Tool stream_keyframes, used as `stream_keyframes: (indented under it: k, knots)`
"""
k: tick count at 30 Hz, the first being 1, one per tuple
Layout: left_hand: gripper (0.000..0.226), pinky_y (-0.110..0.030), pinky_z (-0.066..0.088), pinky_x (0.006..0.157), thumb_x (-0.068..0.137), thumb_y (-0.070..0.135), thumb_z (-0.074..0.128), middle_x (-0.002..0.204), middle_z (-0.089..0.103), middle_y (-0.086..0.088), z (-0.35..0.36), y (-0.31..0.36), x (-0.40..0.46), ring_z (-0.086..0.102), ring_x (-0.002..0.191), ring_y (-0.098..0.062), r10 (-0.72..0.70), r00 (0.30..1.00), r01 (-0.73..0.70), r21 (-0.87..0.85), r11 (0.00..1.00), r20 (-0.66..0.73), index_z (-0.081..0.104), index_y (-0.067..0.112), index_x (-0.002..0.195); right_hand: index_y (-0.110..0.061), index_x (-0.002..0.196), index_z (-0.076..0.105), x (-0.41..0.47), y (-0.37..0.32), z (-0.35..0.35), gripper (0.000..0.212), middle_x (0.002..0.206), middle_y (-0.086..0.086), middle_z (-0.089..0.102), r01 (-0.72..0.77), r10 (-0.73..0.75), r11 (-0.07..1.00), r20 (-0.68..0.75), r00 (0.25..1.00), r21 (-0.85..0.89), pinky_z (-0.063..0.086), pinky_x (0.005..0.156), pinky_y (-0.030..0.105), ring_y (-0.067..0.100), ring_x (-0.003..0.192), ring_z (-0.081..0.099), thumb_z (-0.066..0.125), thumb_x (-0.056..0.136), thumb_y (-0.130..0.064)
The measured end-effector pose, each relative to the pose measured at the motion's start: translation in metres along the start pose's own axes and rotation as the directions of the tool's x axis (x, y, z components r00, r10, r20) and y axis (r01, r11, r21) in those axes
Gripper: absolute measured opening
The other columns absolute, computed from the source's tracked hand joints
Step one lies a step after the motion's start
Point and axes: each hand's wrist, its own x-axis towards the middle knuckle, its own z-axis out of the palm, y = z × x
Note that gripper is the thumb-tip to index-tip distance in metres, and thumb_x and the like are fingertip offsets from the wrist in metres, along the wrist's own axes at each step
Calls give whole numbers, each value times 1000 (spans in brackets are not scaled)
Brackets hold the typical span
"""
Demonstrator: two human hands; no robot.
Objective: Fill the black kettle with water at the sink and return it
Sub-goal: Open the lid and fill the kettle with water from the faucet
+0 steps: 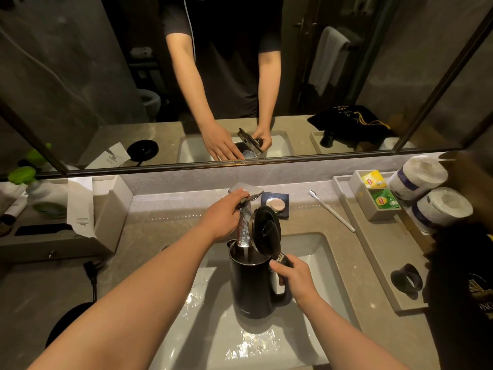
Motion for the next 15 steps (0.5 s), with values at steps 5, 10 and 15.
stream_keyframes:
  k: [5,10,15]
  knots:
    - [56,-36,33,104,89,7,46,151,34,3,0,0,-1,38,131,-22,2,1000,-2,2,1000,2,38,32,138,1,80,66,1,2,2,46,62,9,61,4,-4,1000,-12,1000,-7,48,57,33,20,54,53,78,65,-41]
    - [57,-39,33,107,89,6,45,152,33,3,-1,0,0,36,133,-22,-1,1000,1,5,1000,6,38,31,139,-4,76,67,3,5,2,42,59,4,62,-7,7,1000,-14,1000,-19,49,57,32,19,54,54,78,64,-43]
    - [59,-39,33,107,87,4,45,152,32,4,-1,2,-1,36,133,-22,-6,1000,6,-4,1000,10,38,31,139,-5,77,67,3,6,2,46,58,3,62,-7,7,1000,-19,1000,-21,49,56,30,18,54,55,78,61,-47]
